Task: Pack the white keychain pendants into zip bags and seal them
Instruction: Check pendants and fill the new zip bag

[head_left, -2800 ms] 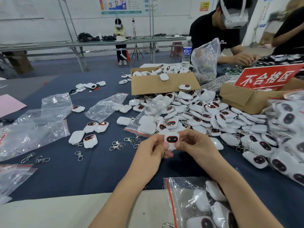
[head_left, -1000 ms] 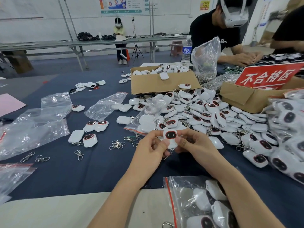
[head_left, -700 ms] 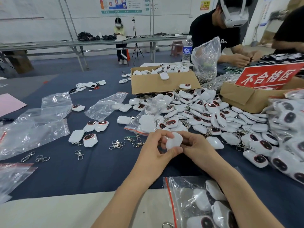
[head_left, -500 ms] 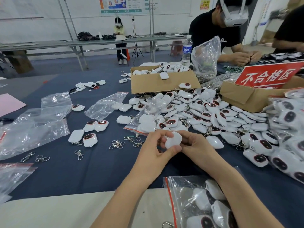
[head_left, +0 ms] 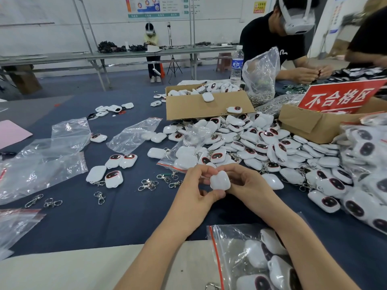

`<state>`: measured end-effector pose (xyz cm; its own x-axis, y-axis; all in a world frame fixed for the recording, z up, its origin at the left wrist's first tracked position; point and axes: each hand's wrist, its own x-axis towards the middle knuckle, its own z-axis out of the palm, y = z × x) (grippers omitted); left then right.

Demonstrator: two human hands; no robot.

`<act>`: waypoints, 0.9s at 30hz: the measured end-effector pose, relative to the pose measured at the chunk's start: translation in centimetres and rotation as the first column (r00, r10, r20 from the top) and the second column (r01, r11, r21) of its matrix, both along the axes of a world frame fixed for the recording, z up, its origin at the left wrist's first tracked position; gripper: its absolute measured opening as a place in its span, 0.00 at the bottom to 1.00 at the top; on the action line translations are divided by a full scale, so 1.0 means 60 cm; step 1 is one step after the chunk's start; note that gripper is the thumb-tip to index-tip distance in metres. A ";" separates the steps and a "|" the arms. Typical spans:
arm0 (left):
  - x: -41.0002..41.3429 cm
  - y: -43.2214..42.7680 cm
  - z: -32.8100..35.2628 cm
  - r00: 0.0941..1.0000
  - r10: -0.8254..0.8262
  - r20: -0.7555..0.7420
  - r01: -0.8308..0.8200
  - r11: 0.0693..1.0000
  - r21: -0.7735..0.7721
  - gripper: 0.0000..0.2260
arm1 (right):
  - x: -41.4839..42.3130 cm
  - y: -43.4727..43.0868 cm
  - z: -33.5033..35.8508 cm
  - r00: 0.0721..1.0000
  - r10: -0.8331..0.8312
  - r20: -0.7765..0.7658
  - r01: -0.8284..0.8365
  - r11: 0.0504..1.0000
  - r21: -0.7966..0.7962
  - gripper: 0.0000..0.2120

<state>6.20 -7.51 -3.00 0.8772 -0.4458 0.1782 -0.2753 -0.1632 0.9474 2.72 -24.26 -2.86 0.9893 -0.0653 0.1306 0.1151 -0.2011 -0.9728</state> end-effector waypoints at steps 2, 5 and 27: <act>0.001 0.001 -0.001 1.000 -0.001 0.002 0.001 1.000 0.002 0.18 | 0.000 0.000 0.000 1.000 -0.001 0.000 0.001 1.000 0.005 0.16; -0.001 0.002 -0.003 1.000 -0.010 0.021 0.010 1.000 -0.016 0.15 | 0.000 0.000 0.000 1.000 0.006 -0.004 -0.006 0.999 0.045 0.17; -0.142 0.153 0.051 0.933 -0.225 -0.281 0.302 0.914 0.271 0.11 | -0.052 0.005 0.067 0.883 0.206 -0.421 -0.375 0.850 -0.370 0.15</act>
